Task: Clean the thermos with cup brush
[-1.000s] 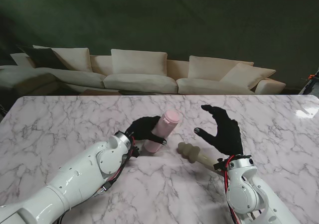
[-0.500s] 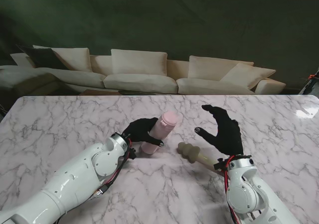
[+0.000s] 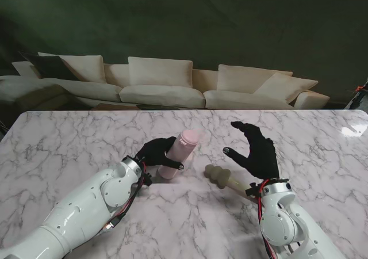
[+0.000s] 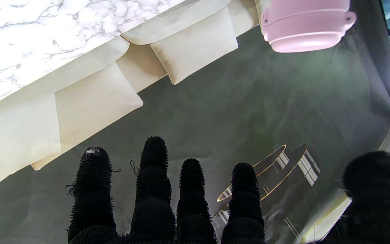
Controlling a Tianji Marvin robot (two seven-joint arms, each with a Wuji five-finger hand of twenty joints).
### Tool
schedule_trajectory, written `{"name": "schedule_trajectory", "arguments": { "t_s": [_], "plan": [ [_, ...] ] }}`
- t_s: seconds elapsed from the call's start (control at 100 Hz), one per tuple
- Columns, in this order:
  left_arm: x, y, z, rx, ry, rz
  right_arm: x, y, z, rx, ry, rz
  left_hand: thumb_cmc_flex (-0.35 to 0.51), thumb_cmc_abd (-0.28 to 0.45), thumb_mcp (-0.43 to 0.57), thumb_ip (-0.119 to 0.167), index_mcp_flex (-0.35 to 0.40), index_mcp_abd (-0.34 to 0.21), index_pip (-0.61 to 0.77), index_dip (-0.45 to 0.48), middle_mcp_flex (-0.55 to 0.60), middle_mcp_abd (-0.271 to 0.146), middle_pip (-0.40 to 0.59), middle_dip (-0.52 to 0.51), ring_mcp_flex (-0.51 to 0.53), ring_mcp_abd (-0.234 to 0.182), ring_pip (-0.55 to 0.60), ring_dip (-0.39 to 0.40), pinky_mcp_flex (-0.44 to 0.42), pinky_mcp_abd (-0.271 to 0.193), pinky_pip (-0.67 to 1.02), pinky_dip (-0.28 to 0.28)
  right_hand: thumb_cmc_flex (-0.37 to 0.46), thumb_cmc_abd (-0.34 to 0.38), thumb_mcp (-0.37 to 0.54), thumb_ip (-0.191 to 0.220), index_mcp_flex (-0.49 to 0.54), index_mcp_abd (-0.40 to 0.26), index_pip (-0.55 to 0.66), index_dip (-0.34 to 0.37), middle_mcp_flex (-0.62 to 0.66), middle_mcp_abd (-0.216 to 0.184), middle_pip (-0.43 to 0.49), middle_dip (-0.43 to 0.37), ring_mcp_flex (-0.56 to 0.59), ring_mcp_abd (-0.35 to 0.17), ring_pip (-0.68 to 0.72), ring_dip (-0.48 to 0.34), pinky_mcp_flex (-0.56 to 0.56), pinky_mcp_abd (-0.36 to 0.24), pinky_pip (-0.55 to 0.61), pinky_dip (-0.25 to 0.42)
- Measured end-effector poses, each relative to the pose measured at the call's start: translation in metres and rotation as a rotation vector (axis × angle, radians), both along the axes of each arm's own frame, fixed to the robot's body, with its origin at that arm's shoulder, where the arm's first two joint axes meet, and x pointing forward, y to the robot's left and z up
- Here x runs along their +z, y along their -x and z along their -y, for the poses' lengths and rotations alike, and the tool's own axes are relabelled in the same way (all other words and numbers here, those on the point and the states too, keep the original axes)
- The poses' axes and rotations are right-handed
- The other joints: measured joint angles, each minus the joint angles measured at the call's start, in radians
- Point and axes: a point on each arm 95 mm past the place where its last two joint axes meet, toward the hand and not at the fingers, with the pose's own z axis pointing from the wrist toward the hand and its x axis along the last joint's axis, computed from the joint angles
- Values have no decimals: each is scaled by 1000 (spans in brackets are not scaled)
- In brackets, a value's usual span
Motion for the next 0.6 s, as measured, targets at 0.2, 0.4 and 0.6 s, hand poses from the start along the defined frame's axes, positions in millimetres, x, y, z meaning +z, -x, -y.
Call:
{"name": "schedule_trajectory", "arguments": {
  "t_s": [0.2,0.4,0.6],
  "plan": [
    [-1,1,2,17,24,0,0,0,0,1,-1,-4,0,0,0,0,1,0,0,-9,0,9,11,12,0,2,0,4,7,0,0,0,0,0,0,0,0,0,0,0,0,0,0,0,0,0,0,0,0,0,-5,-4],
    [-1,3,9,33,72,-4,-1,-1,0,3,-4,-14,0,0,0,0,1,0,0,-10,0,10,11,15,0,2,0,4,8,-1,0,1,0,0,0,0,0,0,-10,0,0,0,0,0,0,0,0,0,0,0,-5,-5],
    [1,1,18,26,99,3,-1,-1,0,7,-4,-18,0,0,0,0,-20,0,32,39,0,10,-12,89,0,2,0,3,8,-1,0,1,0,0,0,0,0,0,-11,0,0,0,0,0,0,0,0,0,0,0,-5,-5]
  ]
}}
